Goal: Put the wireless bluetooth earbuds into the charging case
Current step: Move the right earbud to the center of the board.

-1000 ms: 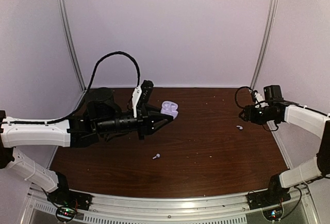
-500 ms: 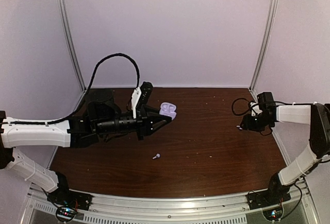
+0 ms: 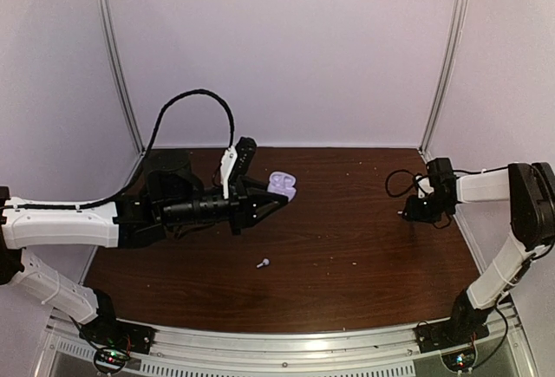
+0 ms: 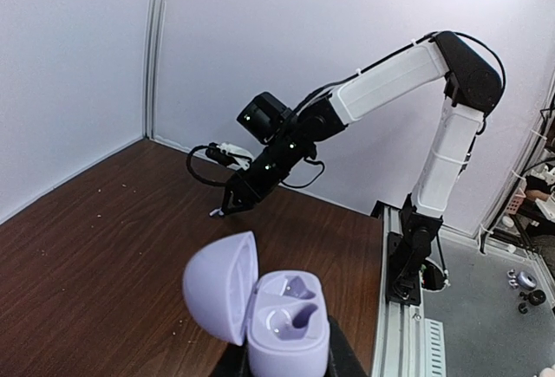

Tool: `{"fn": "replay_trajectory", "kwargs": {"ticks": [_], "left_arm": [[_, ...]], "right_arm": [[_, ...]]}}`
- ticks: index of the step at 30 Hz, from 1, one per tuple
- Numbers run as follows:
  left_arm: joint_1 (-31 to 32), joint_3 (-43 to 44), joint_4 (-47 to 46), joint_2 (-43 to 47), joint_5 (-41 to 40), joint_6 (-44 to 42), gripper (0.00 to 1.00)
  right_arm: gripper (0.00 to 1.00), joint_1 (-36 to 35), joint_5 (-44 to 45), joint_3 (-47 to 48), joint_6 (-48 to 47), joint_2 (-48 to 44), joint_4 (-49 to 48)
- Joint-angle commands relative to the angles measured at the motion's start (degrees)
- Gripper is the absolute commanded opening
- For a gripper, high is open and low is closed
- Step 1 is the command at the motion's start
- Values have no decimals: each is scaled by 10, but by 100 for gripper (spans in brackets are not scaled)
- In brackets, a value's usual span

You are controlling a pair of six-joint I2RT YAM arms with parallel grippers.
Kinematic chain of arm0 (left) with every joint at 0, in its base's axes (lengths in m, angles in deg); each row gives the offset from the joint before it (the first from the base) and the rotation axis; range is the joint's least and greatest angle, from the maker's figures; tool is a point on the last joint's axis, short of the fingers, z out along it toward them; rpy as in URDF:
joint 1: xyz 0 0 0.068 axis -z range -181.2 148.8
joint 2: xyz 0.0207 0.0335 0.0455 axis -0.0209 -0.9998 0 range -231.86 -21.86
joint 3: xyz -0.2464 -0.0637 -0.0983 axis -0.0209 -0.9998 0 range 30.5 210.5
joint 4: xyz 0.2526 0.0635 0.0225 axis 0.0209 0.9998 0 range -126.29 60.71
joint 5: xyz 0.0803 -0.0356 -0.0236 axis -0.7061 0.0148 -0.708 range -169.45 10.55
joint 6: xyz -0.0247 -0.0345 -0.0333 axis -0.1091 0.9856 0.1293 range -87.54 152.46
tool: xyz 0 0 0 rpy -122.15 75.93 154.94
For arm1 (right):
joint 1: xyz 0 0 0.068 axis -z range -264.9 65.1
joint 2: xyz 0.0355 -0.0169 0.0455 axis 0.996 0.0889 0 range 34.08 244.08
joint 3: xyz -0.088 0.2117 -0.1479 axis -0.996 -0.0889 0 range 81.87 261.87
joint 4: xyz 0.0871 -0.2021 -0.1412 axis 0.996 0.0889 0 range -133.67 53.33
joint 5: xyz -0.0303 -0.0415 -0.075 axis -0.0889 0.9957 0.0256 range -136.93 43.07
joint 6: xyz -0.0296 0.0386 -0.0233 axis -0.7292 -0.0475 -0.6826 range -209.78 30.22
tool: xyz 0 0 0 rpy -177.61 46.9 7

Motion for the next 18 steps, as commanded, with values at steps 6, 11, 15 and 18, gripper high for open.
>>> {"fn": "replay_trajectory", "kwargs": {"ticks": [6, 11, 15, 18], "left_arm": [[-6, -3, -12, 13, -4, -8, 0], [-6, -3, -10, 14, -5, -8, 0], [-7, -4, -8, 18, -8, -9, 0], [-6, -4, -5, 21, -11, -10, 0]], "right_arm": [[42, 2, 22, 38, -18, 47, -33], [36, 2, 8, 49, -26, 68, -44], [30, 2, -17, 46, -29, 74, -49], [26, -17, -28, 43, -33, 74, -52]]}}
